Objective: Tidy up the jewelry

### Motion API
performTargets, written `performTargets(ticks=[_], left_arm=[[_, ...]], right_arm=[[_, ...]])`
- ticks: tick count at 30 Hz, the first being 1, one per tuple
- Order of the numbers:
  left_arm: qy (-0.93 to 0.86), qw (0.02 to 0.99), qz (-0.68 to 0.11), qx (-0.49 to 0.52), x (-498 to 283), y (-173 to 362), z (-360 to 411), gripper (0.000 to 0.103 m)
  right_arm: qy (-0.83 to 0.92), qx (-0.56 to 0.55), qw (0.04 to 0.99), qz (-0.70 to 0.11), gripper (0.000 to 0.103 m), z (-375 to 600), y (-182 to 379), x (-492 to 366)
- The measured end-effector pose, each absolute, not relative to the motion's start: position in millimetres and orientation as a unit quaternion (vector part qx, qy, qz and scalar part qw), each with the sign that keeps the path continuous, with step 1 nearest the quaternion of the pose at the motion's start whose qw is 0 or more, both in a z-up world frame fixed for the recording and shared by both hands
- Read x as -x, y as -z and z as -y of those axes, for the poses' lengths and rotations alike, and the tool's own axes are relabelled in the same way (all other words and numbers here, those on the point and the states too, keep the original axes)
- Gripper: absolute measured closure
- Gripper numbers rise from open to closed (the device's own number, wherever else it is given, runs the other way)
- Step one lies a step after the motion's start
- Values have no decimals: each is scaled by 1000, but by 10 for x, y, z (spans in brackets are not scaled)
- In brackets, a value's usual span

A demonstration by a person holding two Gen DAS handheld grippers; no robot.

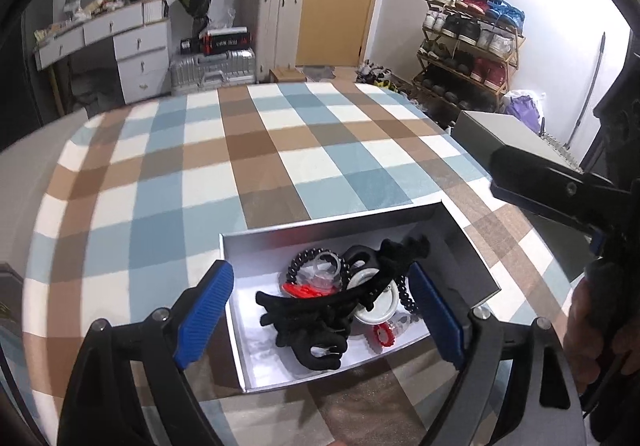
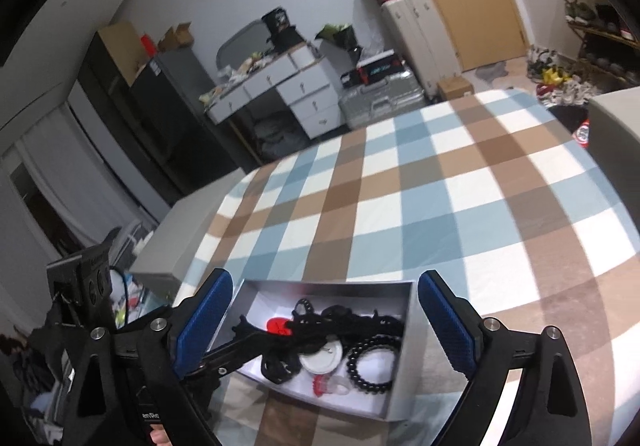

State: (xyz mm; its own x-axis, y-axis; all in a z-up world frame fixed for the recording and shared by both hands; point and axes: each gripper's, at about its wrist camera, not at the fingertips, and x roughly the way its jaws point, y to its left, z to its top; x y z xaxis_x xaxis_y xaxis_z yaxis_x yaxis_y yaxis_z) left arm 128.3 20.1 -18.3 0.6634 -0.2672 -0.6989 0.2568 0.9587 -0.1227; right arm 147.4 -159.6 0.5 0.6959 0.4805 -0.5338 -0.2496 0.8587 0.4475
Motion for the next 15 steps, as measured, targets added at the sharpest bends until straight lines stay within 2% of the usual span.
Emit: performTargets(ticks=[8,15], left_arm=[[92,944,-317,2,-1138,-73,-357,17],[-24,976,-213,22,-871,-304,-638,16]], right_arm=[[-195,-164,922,-290,2,1705,-173,-1248],[-203,-133,942,-232,0,1687,-312,-1075]])
